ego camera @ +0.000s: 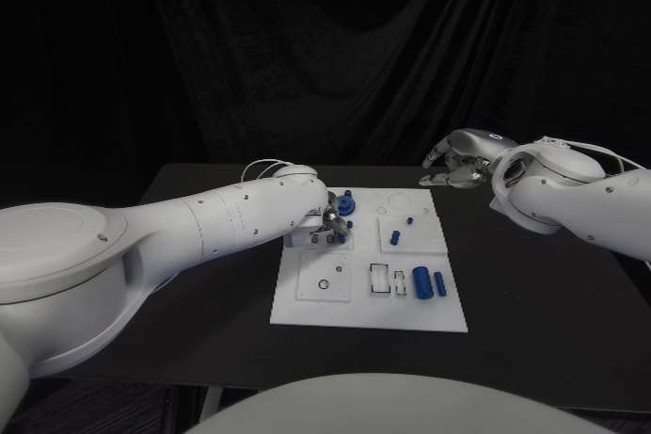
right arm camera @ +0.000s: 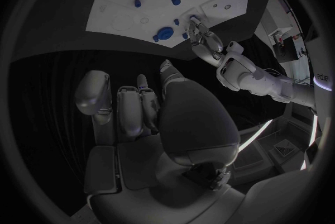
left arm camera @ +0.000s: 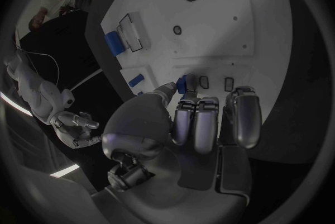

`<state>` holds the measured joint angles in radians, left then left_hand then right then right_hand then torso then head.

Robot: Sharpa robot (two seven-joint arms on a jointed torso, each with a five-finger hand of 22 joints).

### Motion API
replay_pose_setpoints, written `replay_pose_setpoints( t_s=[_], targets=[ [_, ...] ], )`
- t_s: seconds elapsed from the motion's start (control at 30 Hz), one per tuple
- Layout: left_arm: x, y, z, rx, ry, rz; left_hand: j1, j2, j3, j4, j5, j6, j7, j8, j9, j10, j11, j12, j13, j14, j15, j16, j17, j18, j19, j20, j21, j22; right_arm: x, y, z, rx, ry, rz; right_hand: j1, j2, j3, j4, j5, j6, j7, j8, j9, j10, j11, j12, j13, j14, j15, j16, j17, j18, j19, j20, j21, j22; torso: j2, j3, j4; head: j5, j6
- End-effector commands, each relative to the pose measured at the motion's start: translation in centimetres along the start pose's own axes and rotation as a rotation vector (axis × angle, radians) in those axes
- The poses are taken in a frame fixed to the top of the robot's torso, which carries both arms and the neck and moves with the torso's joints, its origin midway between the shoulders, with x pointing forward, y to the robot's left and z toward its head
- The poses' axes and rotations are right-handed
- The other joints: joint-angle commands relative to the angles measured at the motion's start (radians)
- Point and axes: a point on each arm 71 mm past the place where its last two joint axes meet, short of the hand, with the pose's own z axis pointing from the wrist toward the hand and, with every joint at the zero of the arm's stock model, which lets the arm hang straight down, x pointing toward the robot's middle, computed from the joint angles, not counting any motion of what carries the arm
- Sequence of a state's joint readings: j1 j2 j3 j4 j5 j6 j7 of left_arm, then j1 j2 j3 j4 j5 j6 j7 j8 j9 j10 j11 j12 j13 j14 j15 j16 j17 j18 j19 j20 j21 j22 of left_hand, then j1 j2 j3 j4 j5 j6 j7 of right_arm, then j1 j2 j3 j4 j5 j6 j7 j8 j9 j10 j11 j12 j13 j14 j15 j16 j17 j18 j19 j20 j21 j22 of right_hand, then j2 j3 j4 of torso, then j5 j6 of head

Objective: Assemble the parts on the task board

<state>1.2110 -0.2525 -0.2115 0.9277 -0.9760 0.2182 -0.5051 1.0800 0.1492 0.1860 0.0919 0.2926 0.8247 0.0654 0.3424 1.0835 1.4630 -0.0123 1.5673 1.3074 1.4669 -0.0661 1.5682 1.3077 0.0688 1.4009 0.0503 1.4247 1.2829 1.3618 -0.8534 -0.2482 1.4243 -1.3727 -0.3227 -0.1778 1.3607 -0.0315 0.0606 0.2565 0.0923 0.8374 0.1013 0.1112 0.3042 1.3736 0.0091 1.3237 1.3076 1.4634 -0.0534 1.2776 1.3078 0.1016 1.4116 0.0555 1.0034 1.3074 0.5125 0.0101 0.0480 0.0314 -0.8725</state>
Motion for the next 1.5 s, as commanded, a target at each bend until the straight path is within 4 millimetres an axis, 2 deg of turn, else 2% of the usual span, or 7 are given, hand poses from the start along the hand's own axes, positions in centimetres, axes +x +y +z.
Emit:
replay_pose_setpoints(
  t_s=[0.03,0.23,0.67,0.9,1.1,1.27,1.5],
  targets=[
    [0.2,-0.2,0.0,0.028,0.010,0.000,-0.001,-0.017,0.032,-0.014,0.020,0.008,-0.001,-0.011,0.009,0.108,0.005,0.004,0.263,0.104,0.006,0.003,0.263,0.004,-0.004,0.001,-0.007,0.002,0.1,-0.1,0.0,0.020,0.015,-0.006,-0.004,0.009,-0.004,-0.001,-0.001,0.004,0.001,-0.003,-0.002,-0.006,-0.001,-0.006,0.025,0.019,0.000,-0.005,0.050,-0.003,-0.005,0.001,-0.007,0.134,-0.001,0.0002,0.0007,0.000,0.000],
    [0.1,0.0,0.0,0.029,0.008,-0.002,-0.025,-0.044,0.115,-0.050,0.044,0.019,-0.001,-0.033,0.032,0.108,0.005,0.004,0.263,0.104,0.005,0.003,0.263,0.004,-0.004,0.001,-0.009,0.005,0.1,-0.2,-0.1,0.026,0.020,-0.007,-0.004,0.009,-0.005,-0.001,-0.001,0.004,0.001,-0.004,-0.002,-0.007,-0.001,-0.007,0.023,0.018,0.000,-0.007,0.049,-0.003,-0.006,0.001,-0.009,0.133,0.000,0.0002,0.0015,0.000,0.000],
    [0.0,0.4,-0.1,0.028,-0.014,-0.017,-0.060,-0.068,0.208,-0.089,0.063,0.034,-0.003,-0.052,0.065,0.108,0.003,0.004,0.263,0.104,0.004,0.003,0.263,0.003,-0.002,0.000,-0.012,0.010,0.2,-0.4,-0.2,0.034,0.032,-0.008,-0.004,0.010,-0.006,0.000,-0.002,0.001,0.001,-0.007,-0.004,-0.011,-0.001,-0.014,0.018,0.016,0.001,-0.016,0.043,-0.001,-0.010,0.002,-0.019,0.131,-0.001,-0.0008,0.0020,0.005,0.000],
    [-0.1,0.7,-0.2,0.047,-0.057,-0.044,-0.072,-0.070,0.222,-0.089,0.065,0.037,-0.002,-0.056,0.071,0.108,0.004,0.004,0.263,0.104,0.005,0.003,0.263,0.002,0.001,0.000,-0.009,0.016,0.1,-0.9,-0.4,0.045,0.035,-0.009,-0.004,0.010,-0.006,0.000,-0.003,0.000,0.001,-0.007,-0.004,-0.012,-0.001,-0.015,0.017,0.015,0.001,-0.017,0.042,-0.001,-0.011,0.002,-0.022,0.130,-0.001,-0.0004,0.0022,0.008,0.000],
    [-0.3,1.3,-0.3,0.066,-0.103,-0.073,-0.076,-0.074,0.234,-0.094,0.073,0.042,-0.003,-0.057,0.078,0.108,0.002,0.004,0.263,0.104,0.004,0.003,0.263,0.001,0.005,-0.001,-0.007,0.021,0.2,-1.2,-0.5,0.053,0.037,-0.010,-0.004,0.010,-0.006,0.000,-0.003,0.000,0.001,-0.007,-0.004,-0.013,-0.001,-0.017,0.015,0.015,0.001,-0.018,0.041,-0.001,-0.011,0.002,-0.023,0.130,-0.001,-0.0007,0.0014,0.019,0.000],
    [-0.2,1.9,-0.4,0.075,-0.132,-0.094,-0.079,-0.078,0.241,-0.095,0.078,0.045,-0.004,-0.058,0.082,0.108,0.001,0.004,0.263,0.104,0.003,0.003,0.263,0.000,0.008,-0.001,-0.005,0.025,0.2,-1.3,-0.6,0.055,0.040,-0.010,-0.004,0.010,-0.006,0.000,-0.002,0.000,0.001,-0.008,-0.005,-0.014,-0.001,-0.018,0.014,0.014,0.001,-0.019,0.040,0.000,-0.012,0.002,-0.026,0.129,-0.002,-0.0007,0.0018,0.018,0.000],
    [0.2,2.8,-0.3,0.064,-0.134,-0.107,-0.082,-0.081,0.246,-0.095,0.080,0.050,-0.005,-0.058,0.086,0.108,0.000,0.004,0.263,0.104,0.002,0.003,0.263,0.000,0.011,-0.002,-0.004,0.028,0.4,-1.6,-0.6,0.066,0.052,-0.012,-0.002,0.010,-0.006,-0.001,-0.002,-0.001,0.002,-0.009,-0.005,-0.015,-0.001,-0.021,0.012,0.013,0.001,-0.023,0.038,0.001,-0.014,0.002,-0.031,0.128,-0.006,0.0013,0.0133,0.013,0.000]
  ],
)
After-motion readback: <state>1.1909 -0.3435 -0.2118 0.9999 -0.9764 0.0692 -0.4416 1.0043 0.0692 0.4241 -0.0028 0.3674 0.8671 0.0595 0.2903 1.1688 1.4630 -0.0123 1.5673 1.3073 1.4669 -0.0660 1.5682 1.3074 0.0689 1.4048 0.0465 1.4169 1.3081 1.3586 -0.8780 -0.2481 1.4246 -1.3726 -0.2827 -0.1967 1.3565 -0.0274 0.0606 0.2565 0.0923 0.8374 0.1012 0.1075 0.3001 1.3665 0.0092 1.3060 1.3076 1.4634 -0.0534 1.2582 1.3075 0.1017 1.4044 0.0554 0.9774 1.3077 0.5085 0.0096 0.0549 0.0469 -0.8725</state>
